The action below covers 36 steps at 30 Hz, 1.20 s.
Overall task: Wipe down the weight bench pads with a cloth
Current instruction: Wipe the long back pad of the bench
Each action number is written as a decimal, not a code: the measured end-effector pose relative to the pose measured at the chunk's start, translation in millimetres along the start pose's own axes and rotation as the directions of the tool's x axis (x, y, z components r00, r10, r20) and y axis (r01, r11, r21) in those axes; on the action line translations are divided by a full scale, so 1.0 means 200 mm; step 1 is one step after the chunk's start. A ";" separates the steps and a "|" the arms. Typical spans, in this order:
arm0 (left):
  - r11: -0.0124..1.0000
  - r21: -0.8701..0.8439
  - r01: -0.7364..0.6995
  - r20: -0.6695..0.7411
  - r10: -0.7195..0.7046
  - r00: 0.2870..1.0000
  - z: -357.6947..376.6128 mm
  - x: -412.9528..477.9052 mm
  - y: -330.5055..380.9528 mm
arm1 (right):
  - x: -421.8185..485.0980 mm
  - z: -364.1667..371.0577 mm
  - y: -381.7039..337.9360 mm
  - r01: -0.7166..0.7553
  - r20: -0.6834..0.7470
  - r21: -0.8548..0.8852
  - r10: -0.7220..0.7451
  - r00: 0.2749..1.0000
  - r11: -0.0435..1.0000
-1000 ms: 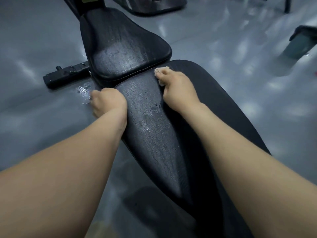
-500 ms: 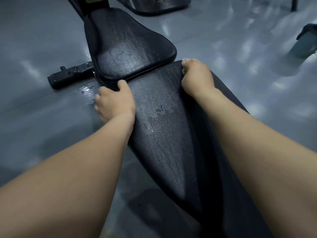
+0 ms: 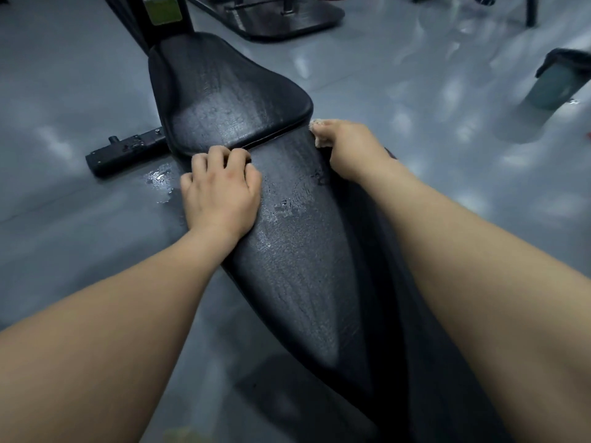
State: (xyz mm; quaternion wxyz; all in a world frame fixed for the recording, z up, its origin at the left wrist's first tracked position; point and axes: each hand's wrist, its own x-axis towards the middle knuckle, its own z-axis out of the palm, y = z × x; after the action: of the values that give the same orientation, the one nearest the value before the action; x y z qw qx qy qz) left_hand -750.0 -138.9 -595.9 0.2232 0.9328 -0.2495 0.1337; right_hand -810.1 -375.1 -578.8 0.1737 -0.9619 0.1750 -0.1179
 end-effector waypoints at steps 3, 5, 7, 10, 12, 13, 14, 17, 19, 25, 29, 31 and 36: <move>1.000 0.006 0.012 0.017 -0.012 1.000 0.00 0.00 0.00 | -0.05 -0.03 0.09 -0.094 -0.067 -0.072 0.089 0.994 0.993; 1.000 -0.002 0.020 0.011 -0.020 1.000 0.00 0.00 0.00 | -0.12 -0.03 0.13 -0.200 -0.154 -0.059 0.189 0.970 0.978; 1.000 -0.005 0.024 -0.007 -0.024 1.000 0.01 0.00 0.00 | -0.15 -0.02 0.10 -0.311 -0.216 -0.063 0.291 0.932 0.948; 1.000 -0.009 0.029 -0.022 -0.029 0.999 0.02 0.00 0.00 | -0.08 0.01 0.04 -0.339 -0.256 -0.067 0.313 0.915 0.938; 0.999 -0.023 0.041 -0.031 -0.042 0.999 0.02 0.00 0.00 | -0.04 0.04 0.05 -0.192 -0.202 -0.023 0.184 0.962 0.981; 0.999 -0.026 0.048 -0.032 -0.049 0.998 0.02 0.00 -0.01 | -0.04 0.05 0.06 -0.140 -0.165 -0.004 0.138 0.977 0.990; 0.998 -0.031 0.051 -0.033 -0.052 0.998 0.02 0.00 -0.01 | -0.04 0.03 0.09 -0.115 -0.143 0.026 0.118 0.983 0.993; 0.998 -0.037 0.049 -0.037 -0.051 0.998 0.02 0.00 -0.01 | -0.14 -0.02 0.19 -0.144 -0.157 0.037 0.148 0.976 0.989; 0.998 -0.038 0.052 -0.044 -0.054 0.998 0.01 0.00 -0.01 | -0.24 -0.05 0.27 -0.266 -0.182 0.044 0.269 0.946 0.963; 0.998 -0.024 0.059 -0.055 -0.060 0.997 0.01 -0.01 0.01 | -0.37 -0.05 0.25 -0.350 -0.206 -0.014 0.340 0.917 0.937; 0.998 -0.009 0.064 -0.052 -0.064 0.997 0.01 -0.01 0.01 | -0.37 0.01 0.11 -0.236 -0.207 -0.047 0.221 0.953 0.971; 0.998 -0.008 0.065 -0.052 -0.065 0.997 0.01 0.00 0.01 | -0.41 0.08 0.00 -0.086 -0.186 -0.057 0.074 0.980 0.995; 0.998 -0.016 0.063 -0.054 -0.063 0.997 0.01 -0.01 0.01 | -0.52 0.13 -0.07 0.257 -0.083 -0.078 -0.263 0.961 0.963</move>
State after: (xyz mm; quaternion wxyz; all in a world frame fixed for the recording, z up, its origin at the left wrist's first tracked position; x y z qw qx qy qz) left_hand -751.4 -140.4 -597.3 0.2406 0.9346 -0.2147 0.1501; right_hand -893.3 -314.6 -615.1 0.1165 -0.9753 0.0586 -0.1782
